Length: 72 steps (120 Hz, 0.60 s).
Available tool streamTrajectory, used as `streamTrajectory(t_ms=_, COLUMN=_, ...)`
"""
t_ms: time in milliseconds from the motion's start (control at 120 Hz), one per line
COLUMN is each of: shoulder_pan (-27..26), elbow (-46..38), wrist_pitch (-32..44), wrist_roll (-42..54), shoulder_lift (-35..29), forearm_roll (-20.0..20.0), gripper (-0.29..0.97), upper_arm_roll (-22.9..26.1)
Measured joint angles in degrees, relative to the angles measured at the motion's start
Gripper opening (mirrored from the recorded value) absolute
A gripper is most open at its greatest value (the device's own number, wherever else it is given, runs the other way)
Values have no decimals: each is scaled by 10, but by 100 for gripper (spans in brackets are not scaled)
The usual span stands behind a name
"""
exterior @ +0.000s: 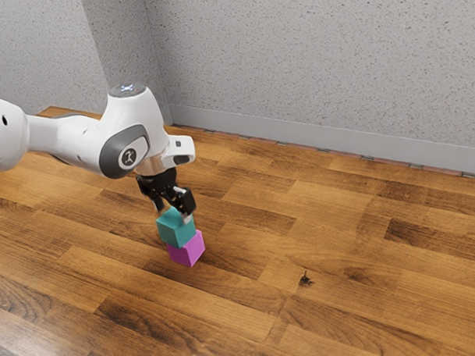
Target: Pick up the blue block with one arm, and put the blue block on the pink block with one arm
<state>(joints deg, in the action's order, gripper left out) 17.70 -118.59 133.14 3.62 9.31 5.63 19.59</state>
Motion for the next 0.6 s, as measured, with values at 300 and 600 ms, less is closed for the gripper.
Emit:
streamTrajectory(t_ms=300, shoulder_pan=0, elbow=23, wrist_pitch=-36, wrist_roll=6, shoulder_lift=-31, forearm_roll=-20, gripper=67, upper_arm_roll=5)
streamTrajectory(t_ms=600, shoulder_pan=0, elbow=28, wrist_pitch=-59, wrist_roll=9, shoulder_lift=-34, forearm_roll=-29, gripper=68, upper_arm_roll=5)
